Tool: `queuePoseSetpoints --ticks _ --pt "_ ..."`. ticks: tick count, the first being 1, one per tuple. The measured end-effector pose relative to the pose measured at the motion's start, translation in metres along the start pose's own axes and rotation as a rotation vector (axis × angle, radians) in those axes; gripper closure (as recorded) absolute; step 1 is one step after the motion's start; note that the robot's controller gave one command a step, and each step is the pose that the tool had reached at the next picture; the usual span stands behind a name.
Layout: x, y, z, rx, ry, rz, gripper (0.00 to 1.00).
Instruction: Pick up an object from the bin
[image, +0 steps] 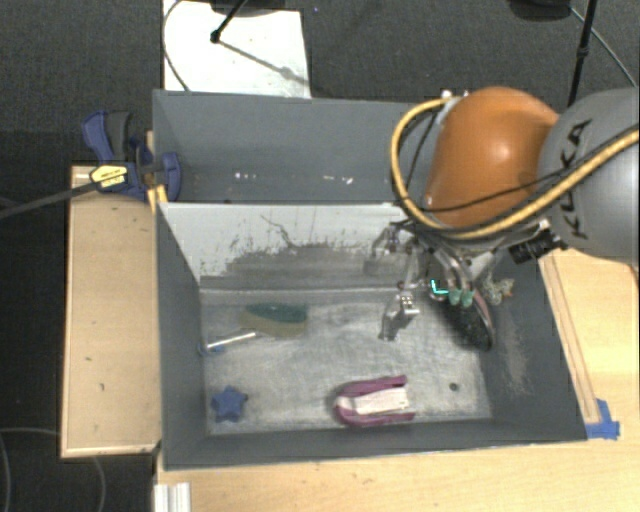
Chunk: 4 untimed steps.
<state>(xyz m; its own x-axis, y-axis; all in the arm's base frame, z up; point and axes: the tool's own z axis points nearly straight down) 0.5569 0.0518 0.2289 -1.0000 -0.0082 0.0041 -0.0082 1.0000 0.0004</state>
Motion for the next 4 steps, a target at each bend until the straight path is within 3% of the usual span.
queuePoseSetpoints --ticks 1,2,3,4 --pt "-0.035 0.074 0.087 -0.002 0.0 -0.123 0.0" --pt "-0.037 0.119 0.156 -0.003 -0.007 0.051 0.0" --pt "-0.038 0.118 0.153 -0.004 -0.012 0.054 1.0" --pt "-0.026 0.1 -0.058 -0.002 -0.016 -0.014 1.0"
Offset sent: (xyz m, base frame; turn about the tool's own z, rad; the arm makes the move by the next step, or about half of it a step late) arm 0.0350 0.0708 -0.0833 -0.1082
